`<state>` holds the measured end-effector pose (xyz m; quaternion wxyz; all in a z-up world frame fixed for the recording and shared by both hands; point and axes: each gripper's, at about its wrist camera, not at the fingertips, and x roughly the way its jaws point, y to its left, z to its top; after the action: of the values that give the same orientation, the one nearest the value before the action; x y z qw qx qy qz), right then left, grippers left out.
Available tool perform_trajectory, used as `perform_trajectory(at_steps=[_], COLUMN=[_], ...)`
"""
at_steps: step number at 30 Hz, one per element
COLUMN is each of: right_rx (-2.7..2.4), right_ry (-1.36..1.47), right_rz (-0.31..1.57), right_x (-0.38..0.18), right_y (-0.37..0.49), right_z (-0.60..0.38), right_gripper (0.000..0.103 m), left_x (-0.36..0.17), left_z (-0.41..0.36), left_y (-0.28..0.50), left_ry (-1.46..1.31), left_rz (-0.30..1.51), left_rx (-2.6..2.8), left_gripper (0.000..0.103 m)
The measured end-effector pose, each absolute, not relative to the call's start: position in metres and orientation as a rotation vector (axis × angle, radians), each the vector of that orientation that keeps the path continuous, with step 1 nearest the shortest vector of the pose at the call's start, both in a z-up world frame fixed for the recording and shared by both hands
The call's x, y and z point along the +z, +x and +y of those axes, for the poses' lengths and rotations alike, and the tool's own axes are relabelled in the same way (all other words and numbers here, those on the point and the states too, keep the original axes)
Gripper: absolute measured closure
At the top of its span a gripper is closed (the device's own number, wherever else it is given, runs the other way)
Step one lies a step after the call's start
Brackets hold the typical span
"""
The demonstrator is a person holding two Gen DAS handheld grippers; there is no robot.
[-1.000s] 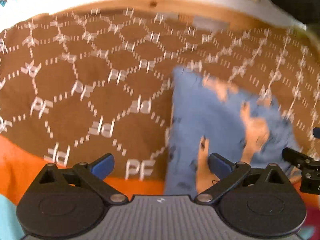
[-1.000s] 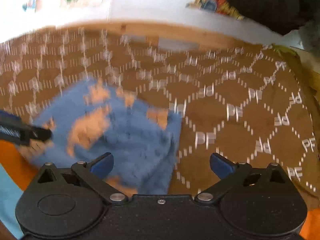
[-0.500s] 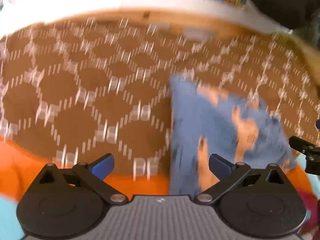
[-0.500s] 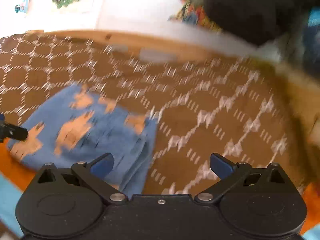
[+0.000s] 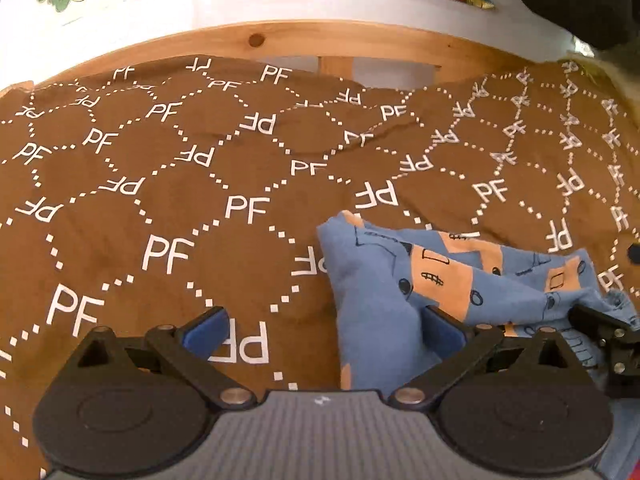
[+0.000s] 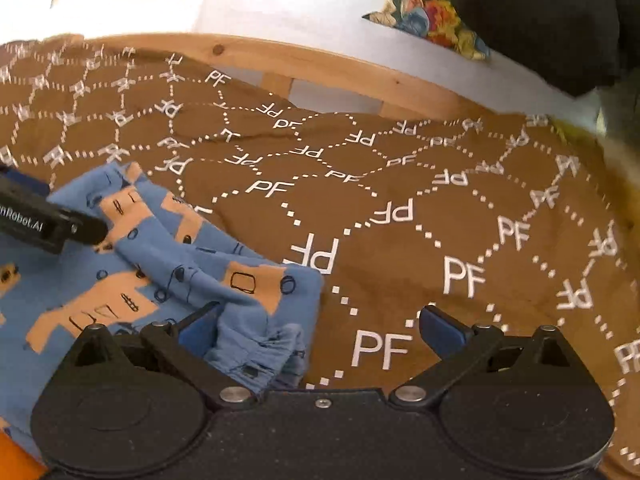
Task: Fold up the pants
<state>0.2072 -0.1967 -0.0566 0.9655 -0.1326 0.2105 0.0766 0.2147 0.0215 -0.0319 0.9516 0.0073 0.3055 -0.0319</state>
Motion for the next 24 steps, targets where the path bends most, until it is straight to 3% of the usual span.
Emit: perform_trajectory(at_steps=[7,11,15,24], right_rx=[0.124,0.033,0.016,0.179], right_ry=[-0.156,-0.236,-0.232,-0.28], right_rz=[0.398,0.45,0.439,0.476], right_x=[-0.038,-0.056,-0.048,-0.043], right_y=[0.193,0.202,0.196,0.134], right_z=[-0.221,-0.221,-0.222,-0.197], right_gripper=[0.001,0.001,0.001,0.001], left_x=[-0.012,-0.027,-0.026,-0.026], left_z=[0.041,0.038,0.046,0.03], left_y=[0.197,0.222,0.218,0.143], left_ry=[-0.048,-0.015,-0.061,-0.044], left_rz=[0.538,0.644,0.637,0.718], left_rx=[-0.084,-0.034,-0.042,-0.136], left_gripper=[0.0,0.0,0.0,0.0])
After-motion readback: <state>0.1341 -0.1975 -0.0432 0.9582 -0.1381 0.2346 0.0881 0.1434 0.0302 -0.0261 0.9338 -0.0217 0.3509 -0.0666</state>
